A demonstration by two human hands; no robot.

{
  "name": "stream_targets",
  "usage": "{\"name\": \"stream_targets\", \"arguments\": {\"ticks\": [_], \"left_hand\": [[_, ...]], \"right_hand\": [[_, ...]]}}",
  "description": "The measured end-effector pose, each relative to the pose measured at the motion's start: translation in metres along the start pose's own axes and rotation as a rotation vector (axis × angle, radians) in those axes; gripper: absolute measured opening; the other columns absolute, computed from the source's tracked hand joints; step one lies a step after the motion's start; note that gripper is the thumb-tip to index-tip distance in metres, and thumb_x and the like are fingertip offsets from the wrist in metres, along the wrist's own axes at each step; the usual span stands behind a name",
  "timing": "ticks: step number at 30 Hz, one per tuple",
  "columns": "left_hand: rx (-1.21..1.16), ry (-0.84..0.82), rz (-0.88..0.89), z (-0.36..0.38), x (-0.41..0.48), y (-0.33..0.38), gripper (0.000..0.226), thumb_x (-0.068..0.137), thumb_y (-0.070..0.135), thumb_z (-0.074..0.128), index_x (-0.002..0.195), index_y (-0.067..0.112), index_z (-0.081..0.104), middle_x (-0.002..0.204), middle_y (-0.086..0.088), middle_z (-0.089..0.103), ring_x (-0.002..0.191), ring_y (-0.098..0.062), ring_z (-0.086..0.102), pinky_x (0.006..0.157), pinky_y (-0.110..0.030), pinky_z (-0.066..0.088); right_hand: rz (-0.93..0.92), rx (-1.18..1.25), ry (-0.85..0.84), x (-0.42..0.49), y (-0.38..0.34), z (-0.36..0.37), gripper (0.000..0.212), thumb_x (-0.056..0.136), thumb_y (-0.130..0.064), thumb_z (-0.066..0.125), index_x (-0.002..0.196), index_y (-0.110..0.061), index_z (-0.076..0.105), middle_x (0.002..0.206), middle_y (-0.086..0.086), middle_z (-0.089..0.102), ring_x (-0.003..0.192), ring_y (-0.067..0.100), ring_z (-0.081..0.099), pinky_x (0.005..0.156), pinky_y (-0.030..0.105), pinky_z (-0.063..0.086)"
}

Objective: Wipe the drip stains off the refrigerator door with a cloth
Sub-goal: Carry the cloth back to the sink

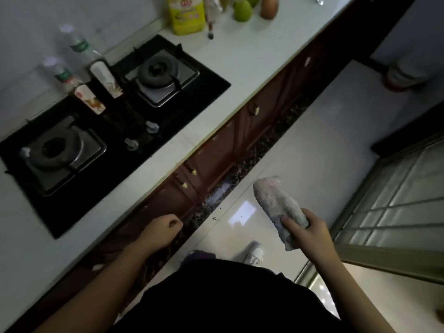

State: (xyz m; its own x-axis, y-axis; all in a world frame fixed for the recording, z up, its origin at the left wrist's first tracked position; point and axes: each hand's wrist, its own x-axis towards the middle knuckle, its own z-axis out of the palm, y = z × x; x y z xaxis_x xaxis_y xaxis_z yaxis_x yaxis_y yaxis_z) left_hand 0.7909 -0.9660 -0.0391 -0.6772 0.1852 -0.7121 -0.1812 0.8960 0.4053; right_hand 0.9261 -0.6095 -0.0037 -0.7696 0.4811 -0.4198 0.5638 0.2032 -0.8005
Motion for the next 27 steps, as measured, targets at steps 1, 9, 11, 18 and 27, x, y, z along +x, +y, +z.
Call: {"name": "stream_targets", "arguments": {"ticks": [1, 9, 11, 18, 27], "left_hand": [[-0.011, 0.005, 0.005, 0.001, 0.005, 0.008, 0.021, 0.101, 0.036, 0.055, 0.096, 0.021, 0.069, 0.093, -0.003, 0.071, 0.09, -0.021, 0.068, 0.088, -0.041, 0.055], [-0.11, 0.014, -0.103, -0.018, 0.057, 0.056, 0.028, 0.103, 0.035, 0.056, 0.093, 0.015, 0.073, 0.091, -0.005, 0.076, 0.088, -0.021, 0.073, 0.09, -0.043, 0.056], [-0.146, -0.003, -0.11, -0.027, 0.086, 0.081, 0.026, 0.104, 0.029, 0.055, 0.1, 0.008, 0.071, 0.096, -0.011, 0.074, 0.092, -0.025, 0.072, 0.084, -0.038, 0.056], [-0.002, -0.104, 0.128, -0.031, 0.224, 0.268, 0.035, 0.102, 0.032, 0.057, 0.081, 0.007, 0.068, 0.08, -0.01, 0.072, 0.077, -0.024, 0.068, 0.077, -0.039, 0.055], [0.253, -0.242, 0.483, -0.03, 0.337, 0.557, 0.019, 0.1, 0.037, 0.058, 0.092, 0.027, 0.071, 0.088, 0.004, 0.074, 0.085, -0.014, 0.071, 0.084, -0.034, 0.055]], "right_hand": [[0.005, 0.013, 0.001, 0.006, 0.0, -0.008, 0.013, 0.089, -0.024, 0.078, 0.083, -0.016, 0.069, 0.067, -0.001, 0.066, 0.056, 0.006, 0.054, 0.052, 0.021, 0.043], [-0.036, 0.113, 0.005, 0.089, -0.038, -0.057, 0.008, 0.089, -0.023, 0.078, 0.088, -0.022, 0.07, 0.068, -0.008, 0.068, 0.06, 0.006, 0.058, 0.057, 0.022, 0.048], [-0.051, 0.114, 0.037, 0.118, -0.051, -0.069, 0.008, 0.089, -0.022, 0.078, 0.087, -0.023, 0.07, 0.073, -0.002, 0.069, 0.06, 0.003, 0.058, 0.057, 0.017, 0.046], [0.051, 0.119, 0.251, 0.22, -0.072, -0.146, 0.01, 0.087, -0.027, 0.078, 0.088, -0.031, 0.069, 0.078, -0.004, 0.071, 0.073, 0.015, 0.068, 0.067, 0.036, 0.054], [0.285, 0.233, 0.558, 0.293, -0.044, -0.259, 0.014, 0.087, -0.019, 0.079, 0.083, -0.027, 0.068, 0.077, 0.008, 0.072, 0.072, 0.024, 0.069, 0.064, 0.036, 0.052]]}}
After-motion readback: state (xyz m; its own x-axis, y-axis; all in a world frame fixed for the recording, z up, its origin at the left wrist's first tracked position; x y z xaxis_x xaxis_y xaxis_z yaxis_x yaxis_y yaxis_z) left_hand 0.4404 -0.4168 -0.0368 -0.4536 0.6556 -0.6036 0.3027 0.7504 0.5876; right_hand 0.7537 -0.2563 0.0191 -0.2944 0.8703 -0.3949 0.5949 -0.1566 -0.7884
